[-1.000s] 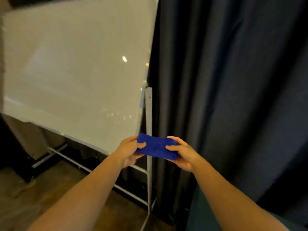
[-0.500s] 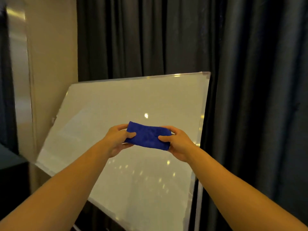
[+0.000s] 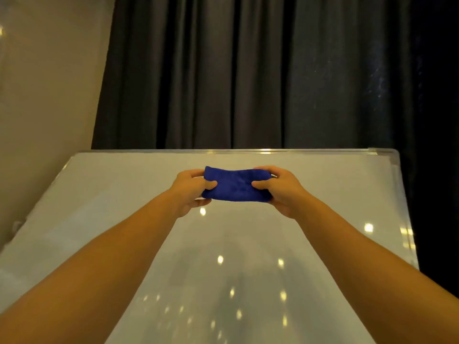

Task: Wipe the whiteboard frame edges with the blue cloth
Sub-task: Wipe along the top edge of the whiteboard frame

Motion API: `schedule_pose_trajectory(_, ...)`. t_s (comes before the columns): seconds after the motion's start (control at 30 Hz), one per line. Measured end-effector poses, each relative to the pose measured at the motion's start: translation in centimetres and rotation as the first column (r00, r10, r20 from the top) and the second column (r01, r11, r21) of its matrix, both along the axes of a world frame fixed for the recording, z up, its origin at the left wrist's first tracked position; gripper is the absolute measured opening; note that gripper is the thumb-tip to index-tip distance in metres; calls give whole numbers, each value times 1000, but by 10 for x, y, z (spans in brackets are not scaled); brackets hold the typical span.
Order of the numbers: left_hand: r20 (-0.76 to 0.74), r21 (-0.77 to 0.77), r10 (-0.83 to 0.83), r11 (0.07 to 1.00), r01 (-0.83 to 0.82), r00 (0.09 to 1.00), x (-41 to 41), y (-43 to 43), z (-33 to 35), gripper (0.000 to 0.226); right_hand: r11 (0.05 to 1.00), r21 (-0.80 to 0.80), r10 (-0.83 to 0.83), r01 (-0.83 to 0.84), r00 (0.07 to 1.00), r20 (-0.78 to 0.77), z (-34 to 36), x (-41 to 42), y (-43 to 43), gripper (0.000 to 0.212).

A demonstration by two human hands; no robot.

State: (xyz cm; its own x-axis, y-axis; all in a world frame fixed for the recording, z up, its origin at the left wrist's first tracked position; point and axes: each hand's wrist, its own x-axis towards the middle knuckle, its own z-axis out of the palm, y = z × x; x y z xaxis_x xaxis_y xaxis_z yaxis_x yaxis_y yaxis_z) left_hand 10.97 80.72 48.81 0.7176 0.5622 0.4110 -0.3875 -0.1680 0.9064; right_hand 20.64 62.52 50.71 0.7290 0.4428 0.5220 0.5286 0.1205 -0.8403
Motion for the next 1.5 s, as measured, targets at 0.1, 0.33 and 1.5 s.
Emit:
schedule_pose_trajectory(0.1, 36, 39, -16, 999, 15, 999, 37, 42, 17, 28, 992, 16, -127, 126, 990, 61, 17, 26, 43, 33)
schedule_pose_trajectory(0.33, 190, 192, -40, 981, 3, 981, 132, 130, 84, 35, 889, 143, -457, 434, 839, 296, 72, 85, 132, 40)
schedule_pose_trajectory(1.5, 287, 868, 284, 327, -374, 915, 283, 197, 135, 41, 167, -141, -242, 976, 180, 953, 116, 188, 211, 62)
